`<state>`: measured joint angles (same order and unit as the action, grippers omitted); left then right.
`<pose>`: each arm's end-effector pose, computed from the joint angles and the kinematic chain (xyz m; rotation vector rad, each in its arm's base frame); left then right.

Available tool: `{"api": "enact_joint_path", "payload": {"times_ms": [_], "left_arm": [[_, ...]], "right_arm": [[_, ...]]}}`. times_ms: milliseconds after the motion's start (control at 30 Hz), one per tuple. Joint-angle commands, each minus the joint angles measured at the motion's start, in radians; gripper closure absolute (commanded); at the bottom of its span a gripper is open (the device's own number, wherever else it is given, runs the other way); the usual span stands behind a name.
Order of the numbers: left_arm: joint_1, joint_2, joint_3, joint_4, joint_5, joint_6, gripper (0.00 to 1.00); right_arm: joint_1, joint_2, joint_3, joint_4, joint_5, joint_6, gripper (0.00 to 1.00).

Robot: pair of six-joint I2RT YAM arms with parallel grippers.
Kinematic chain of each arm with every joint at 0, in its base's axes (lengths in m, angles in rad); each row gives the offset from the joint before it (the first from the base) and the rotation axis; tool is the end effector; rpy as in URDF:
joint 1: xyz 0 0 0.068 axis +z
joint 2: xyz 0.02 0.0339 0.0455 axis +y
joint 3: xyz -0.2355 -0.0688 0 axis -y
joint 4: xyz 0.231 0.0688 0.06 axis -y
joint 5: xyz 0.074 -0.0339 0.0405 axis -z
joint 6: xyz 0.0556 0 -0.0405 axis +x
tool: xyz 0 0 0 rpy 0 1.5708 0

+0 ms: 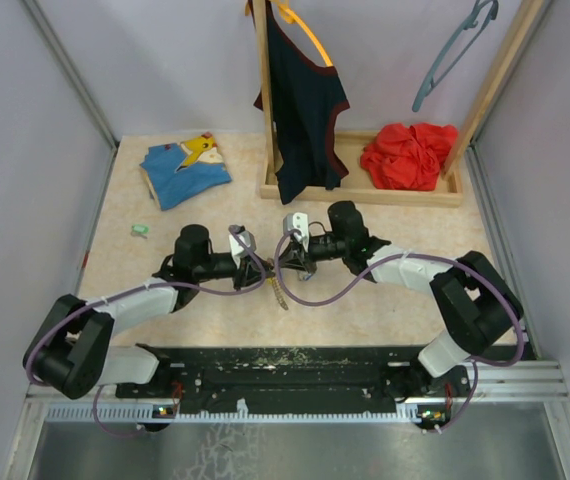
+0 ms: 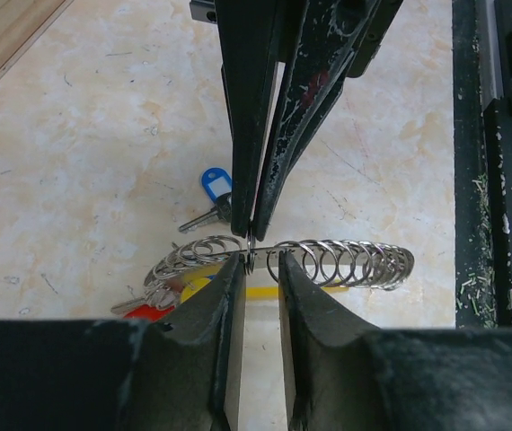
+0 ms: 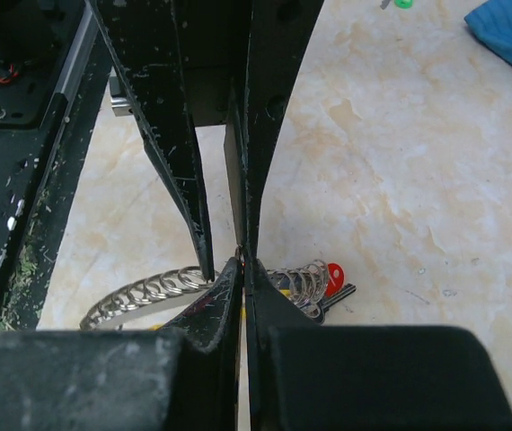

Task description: Put the keys on the keyring

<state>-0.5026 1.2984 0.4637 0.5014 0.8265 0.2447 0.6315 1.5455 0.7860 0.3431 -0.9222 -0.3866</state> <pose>0.2097 -0.1619 0.1729 1.1910 1.4840 -0.9562 0.2331 0.2254 0.1899 -1.4353 1.3341 1.0676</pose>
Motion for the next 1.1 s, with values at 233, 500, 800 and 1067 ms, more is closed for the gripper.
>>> {"api": "enact_joint_path", "payload": {"times_ms": [233,500,800,1067], "left_arm": [[-0.004,0.008,0.019,0.045,0.008,0.002,0.78],[-0.004,-0.002,0.004,0.065,-0.015,0.0,1.0],[-0.005,-0.006,0.021,0.013,-0.073,0.006,1.0],[-0.004,-0.004,0.05,-0.059,-0.154,0.006,1.0]], "right_arm": [[-0.009,-0.009,0.002,0.124,-0.033,0.051,1.0],[-0.01,-0.001,-0.002,0.137,-0.046,0.073,1.0],[-0.025,-0.092,-0.048,0.047,0.122,0.168,0.72],[-0.026,-0.202,-0.051,-0.201,0.515,0.272,0.62]]}}
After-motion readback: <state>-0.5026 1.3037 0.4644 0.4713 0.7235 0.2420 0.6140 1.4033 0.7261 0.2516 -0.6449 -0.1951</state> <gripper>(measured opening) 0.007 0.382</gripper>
